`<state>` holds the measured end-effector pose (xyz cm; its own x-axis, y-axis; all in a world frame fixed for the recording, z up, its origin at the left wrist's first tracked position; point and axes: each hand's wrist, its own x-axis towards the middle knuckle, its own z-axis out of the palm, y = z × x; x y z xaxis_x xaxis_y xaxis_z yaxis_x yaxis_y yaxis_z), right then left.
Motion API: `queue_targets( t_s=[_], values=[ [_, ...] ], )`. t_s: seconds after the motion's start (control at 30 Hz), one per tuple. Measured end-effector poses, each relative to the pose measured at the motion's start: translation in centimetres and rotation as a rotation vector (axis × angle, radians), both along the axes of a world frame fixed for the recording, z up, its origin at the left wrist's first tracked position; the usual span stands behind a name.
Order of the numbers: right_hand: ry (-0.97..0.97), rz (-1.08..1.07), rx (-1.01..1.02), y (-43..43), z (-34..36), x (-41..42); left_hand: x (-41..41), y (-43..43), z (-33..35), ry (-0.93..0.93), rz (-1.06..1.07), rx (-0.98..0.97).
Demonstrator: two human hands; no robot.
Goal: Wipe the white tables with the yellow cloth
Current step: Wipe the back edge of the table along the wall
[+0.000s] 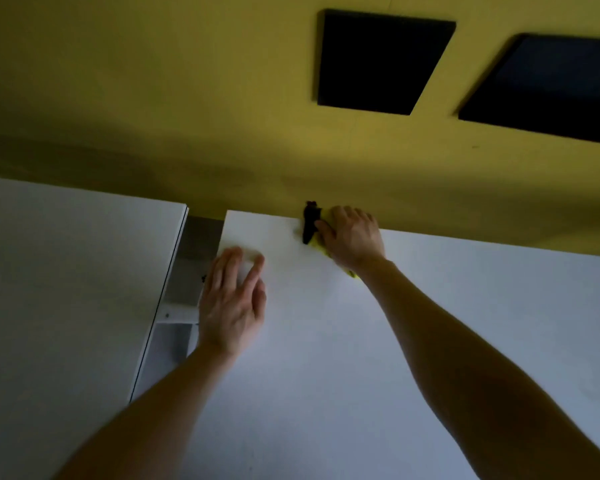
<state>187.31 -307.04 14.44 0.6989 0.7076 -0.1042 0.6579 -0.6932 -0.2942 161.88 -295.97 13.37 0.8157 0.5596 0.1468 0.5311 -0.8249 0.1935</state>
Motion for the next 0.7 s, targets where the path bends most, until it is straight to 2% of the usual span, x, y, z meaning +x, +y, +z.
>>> queue_targets(
  t_s=[0.1,0.2,0.3,0.4,0.47,0.53,0.6,0.7],
  values=[
    [0.056,0.171,-0.016,6.9,0.6,-3.4,0.1,-0.1,0.4,0.049,-0.012,0.028],
    [0.09,0.225,0.021,7.3,0.8,-3.7,0.4,-0.9,1.1,0.169,0.036,0.026],
    [0.092,0.136,0.114,-0.8,0.3,0.8,1.5,-1.7,2.6,0.321,0.099,0.018],
    [0.044,-0.027,0.099,-14.0,0.1,8.3,3.5,-3.2,4.3,0.378,0.138,0.023],
    [0.01,-0.111,0.048,-21.9,0.6,12.5,5.0,-5.9,5.6,0.394,0.09,-0.028],
    [-0.047,-0.157,0.009,-25.2,0.4,14.4,7.0,-9.2,6.6,0.43,-0.009,-0.163],
    [-0.059,-0.154,-0.01,-23.3,-0.1,13.5,9.0,-12.2,7.2,0.549,-0.053,-0.282],
    [0.02,0.027,-0.004,-14.9,-0.5,9.8,10.9,-14.9,7.3,0.714,0.025,-0.332]
  ],
)
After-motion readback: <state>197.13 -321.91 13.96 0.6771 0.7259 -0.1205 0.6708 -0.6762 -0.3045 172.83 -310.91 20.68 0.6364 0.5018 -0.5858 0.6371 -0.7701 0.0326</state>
